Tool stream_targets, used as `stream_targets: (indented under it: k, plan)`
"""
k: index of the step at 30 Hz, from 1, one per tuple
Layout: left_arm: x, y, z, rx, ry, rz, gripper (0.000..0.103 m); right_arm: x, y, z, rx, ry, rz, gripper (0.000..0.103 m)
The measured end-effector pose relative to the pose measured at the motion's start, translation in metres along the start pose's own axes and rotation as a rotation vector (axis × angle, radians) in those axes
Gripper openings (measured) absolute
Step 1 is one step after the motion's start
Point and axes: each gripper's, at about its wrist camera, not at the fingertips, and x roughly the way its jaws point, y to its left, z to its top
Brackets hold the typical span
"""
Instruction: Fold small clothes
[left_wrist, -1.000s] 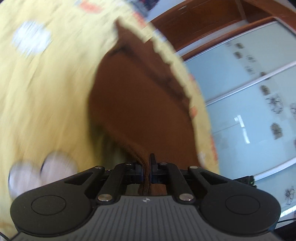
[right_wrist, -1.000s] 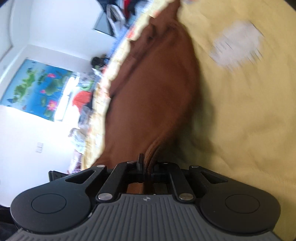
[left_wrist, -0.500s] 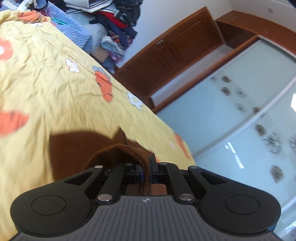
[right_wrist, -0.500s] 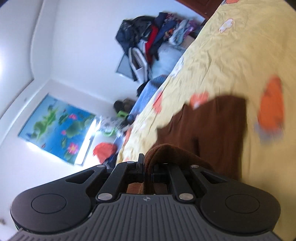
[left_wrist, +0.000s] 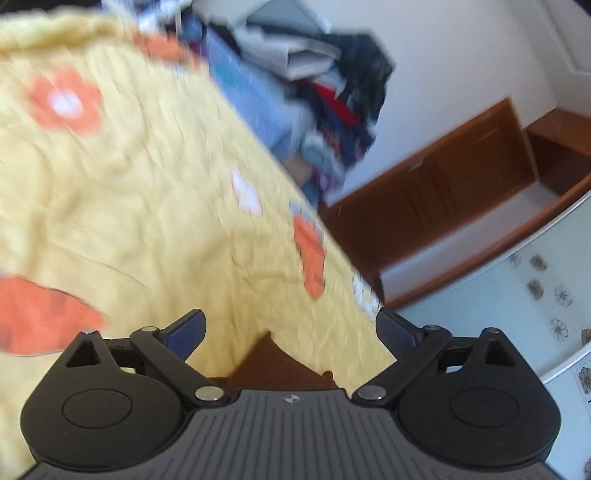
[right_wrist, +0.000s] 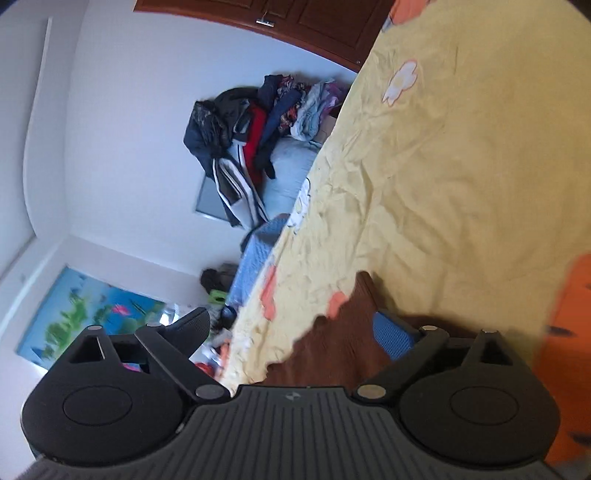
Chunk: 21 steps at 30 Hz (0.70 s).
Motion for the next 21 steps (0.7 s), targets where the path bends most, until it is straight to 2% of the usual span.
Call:
stream_targets:
  k: [2,5,9,10,11,12,14,16,21]
  plan:
    - [-0.028,0.006,-0.010,0.017,0.034,0.000,0.099,-0.019,0.004,-0.013,-0.040,0.016,-0.026,0.095]
    - [-0.076,0.026,-0.047,0.020,0.038,0.048,0.099,-0.061,0.006,-0.047,-0.099,0.038,-0.063,0.095]
    - [-0.122,0.065,-0.105,-0.077,0.076,0.114,0.099,-0.129,-0.005,-0.104,-0.129,0.044,-0.166,0.096]
    - [-0.130,0.074,-0.118,-0.119,0.077,0.104,0.100,-0.142,-0.010,-0.116,-0.112,0.037,-0.179,0.096]
    - [-0.138,0.078,-0.128,-0.127,0.048,0.068,0.099,-0.153,-0.014,-0.127,-0.090,0.032,-0.181,0.092]
    - [-0.142,0.076,-0.134,-0.123,0.046,0.061,0.099,-0.163,-0.015,-0.138,-0.090,0.018,-0.165,0.094]
    - [-0.139,0.071,-0.138,-0.131,0.066,0.032,0.099,-0.167,-0.013,-0.151,-0.082,0.022,-0.153,0.096]
    - [-0.123,0.068,-0.138,-0.162,0.106,-0.040,0.099,-0.155,-0.009,-0.156,-0.090,0.036,-0.139,0.096]
    - [-0.098,0.041,-0.137,-0.044,0.033,0.047,0.099,-0.108,0.005,-0.147,-0.101,0.014,-0.136,0.092]
